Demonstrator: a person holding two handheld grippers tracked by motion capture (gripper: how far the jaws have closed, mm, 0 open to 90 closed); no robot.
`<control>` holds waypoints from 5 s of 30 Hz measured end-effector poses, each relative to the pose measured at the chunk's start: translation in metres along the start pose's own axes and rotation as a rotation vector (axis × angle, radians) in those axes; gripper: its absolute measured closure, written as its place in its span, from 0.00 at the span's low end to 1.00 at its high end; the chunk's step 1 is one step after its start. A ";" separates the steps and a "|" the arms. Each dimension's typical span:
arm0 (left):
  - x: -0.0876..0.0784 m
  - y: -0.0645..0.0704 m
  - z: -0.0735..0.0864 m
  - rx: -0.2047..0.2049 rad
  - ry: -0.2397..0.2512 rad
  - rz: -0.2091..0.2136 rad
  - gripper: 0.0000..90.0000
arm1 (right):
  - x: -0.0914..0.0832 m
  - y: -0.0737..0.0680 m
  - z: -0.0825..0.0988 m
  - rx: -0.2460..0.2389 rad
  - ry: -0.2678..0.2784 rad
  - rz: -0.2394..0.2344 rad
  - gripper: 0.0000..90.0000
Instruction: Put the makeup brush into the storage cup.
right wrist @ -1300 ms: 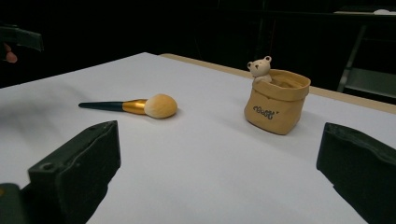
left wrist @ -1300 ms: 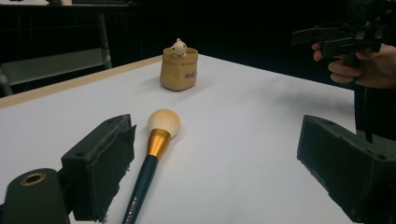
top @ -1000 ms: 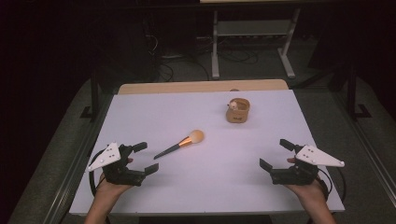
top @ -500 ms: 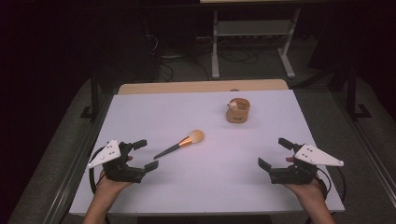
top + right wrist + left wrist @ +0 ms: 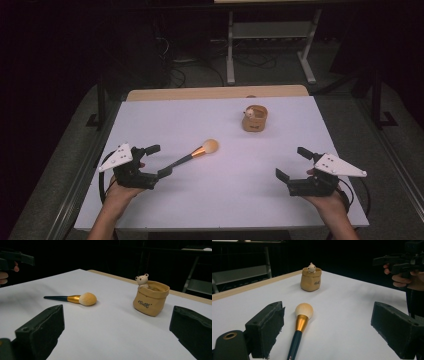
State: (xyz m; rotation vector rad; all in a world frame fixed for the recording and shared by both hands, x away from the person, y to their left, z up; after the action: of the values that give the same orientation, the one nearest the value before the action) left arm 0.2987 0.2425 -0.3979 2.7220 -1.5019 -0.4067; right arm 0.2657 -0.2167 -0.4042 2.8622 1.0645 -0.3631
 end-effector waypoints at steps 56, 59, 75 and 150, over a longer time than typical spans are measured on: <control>0.042 -0.020 -0.032 0.039 0.028 0.046 0.13 | 0.000 0.004 -0.001 -0.003 0.023 0.013 0.00; 0.044 -0.022 -0.033 0.042 0.025 0.051 0.13 | 0.001 0.004 0.000 0.002 0.019 0.012 0.00; 0.057 -0.026 -0.043 0.054 0.030 0.069 0.13 | 0.000 0.006 0.000 0.000 0.028 0.017 0.00; 0.129 -0.059 -0.054 0.073 -0.190 0.045 0.14 | -0.002 0.004 0.002 0.008 0.021 0.036 0.00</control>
State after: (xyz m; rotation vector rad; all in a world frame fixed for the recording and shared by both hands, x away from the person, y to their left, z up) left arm 0.4251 0.1606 -0.3818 2.7675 -1.6490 -0.6386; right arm 0.2669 -0.2210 -0.4056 2.8943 1.0151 -0.3362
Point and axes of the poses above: each handheld gripper's, and its own axes: x roughly forward along the jaws, z roughly out of its underside, y roughly to its right, the point moved 3 cm from there along x, roughly forward along the jaws, and after that the axes turned 2 degrees about -x, right-handed, at the moved point
